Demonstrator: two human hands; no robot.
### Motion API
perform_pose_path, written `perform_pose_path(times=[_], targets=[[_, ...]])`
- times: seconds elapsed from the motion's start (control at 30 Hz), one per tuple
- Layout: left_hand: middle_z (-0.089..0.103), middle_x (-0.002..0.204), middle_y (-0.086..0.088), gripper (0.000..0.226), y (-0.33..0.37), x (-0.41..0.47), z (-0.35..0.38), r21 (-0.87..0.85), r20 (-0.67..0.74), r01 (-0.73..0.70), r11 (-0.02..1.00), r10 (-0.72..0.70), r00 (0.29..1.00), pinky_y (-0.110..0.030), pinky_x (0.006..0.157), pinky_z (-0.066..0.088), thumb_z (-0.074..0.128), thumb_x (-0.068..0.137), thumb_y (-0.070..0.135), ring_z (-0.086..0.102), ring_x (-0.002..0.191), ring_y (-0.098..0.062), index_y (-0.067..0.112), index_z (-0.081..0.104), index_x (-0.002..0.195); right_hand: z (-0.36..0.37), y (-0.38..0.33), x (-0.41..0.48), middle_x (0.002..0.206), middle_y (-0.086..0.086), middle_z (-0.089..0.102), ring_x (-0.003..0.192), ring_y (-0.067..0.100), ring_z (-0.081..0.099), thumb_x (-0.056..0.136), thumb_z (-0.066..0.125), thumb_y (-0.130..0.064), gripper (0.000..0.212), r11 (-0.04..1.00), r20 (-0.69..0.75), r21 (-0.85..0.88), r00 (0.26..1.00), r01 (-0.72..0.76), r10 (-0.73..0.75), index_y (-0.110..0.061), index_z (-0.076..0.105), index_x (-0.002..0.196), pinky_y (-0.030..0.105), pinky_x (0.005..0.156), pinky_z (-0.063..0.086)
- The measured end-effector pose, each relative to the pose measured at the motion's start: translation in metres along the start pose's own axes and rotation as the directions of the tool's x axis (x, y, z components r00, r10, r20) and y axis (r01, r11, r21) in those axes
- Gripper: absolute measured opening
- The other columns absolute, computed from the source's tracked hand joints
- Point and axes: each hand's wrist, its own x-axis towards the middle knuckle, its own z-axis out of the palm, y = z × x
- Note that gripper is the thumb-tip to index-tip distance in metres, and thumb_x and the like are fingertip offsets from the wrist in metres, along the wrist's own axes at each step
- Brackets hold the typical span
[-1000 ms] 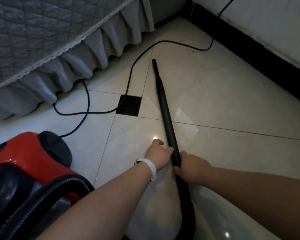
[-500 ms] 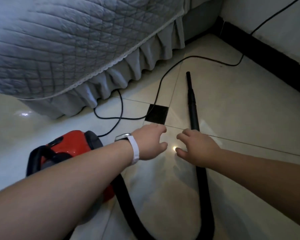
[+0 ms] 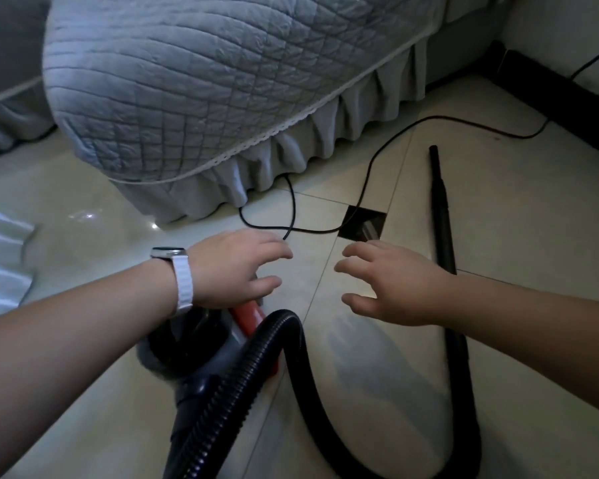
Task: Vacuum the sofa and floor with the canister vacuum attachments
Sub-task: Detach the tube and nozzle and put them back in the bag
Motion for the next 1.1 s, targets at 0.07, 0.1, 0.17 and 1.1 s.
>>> perform_pose_path(times=[0.07, 0.1, 0.17, 1.1], targets=[[0.06, 0.136, 0.006, 0.065, -0.015, -0.014, 0.0, -0.005, -0.008, 0.024, 1.0, -0.024, 1.0, -0.04, 0.103, 0.046, 0.038, 0.083, 0.059, 0.055, 0.125, -0.019, 0.022, 0.063, 0.131, -0.005, -0.015, 0.006, 0.153, -0.009, 0.037, 0.137, 0.015, 0.039, 0.097, 0.044, -0.061, 0.058, 1.0, -0.005, -0.007, 1.0, 0.026, -0.026, -0.034, 0.04, 0.149, 0.034, 0.11, 0.042], [0.06, 0.137, 0.005, 0.066, -0.022, -0.021, 0.0, -0.007, -0.014, 0.036, 0.999, -0.036, 0.999, -0.038, 0.104, 0.046, 0.038, 0.084, 0.059, 0.056, 0.125, -0.019, 0.021, 0.063, 0.131, -0.008, -0.023, 0.01, 0.153, -0.009, 0.037, 0.137, 0.014, 0.039, 0.097, 0.044, -0.062, 0.059, 0.999, -0.008, -0.01, 0.999, 0.037, -0.037, -0.034, 0.04, 0.149, 0.033, 0.11, 0.041], [0.059, 0.139, 0.003, 0.068, -0.037, -0.034, 0.001, -0.007, -0.014, 0.072, 0.997, -0.072, 0.997, -0.034, 0.106, 0.042, 0.036, 0.084, 0.061, 0.055, 0.126, -0.02, 0.02, 0.062, 0.133, -0.014, -0.04, 0.02, 0.154, -0.01, 0.037, 0.139, 0.014, 0.039, 0.097, 0.043, -0.062, 0.06, 0.998, -0.002, -0.013, 0.998, 0.055, -0.055, -0.034, 0.039, 0.15, 0.032, 0.111, 0.039], [0.061, 0.134, 0.005, 0.038, -0.207, -0.052, 0.079, -0.171, 0.086, 0.31, 0.935, -0.3, 0.95, -0.035, 0.1, 0.044, 0.044, 0.102, 0.045, 0.055, 0.121, -0.019, 0.031, 0.06, 0.134, -0.001, -0.244, 0.148, 0.097, -0.006, 0.051, 0.078, 0.017, 0.054, 0.089, 0.055, -0.044, 0.03, 0.948, 0.165, 0.295, 0.984, -0.12, 0.073, -0.028, 0.036, 0.106, 0.035, 0.065, 0.046]])
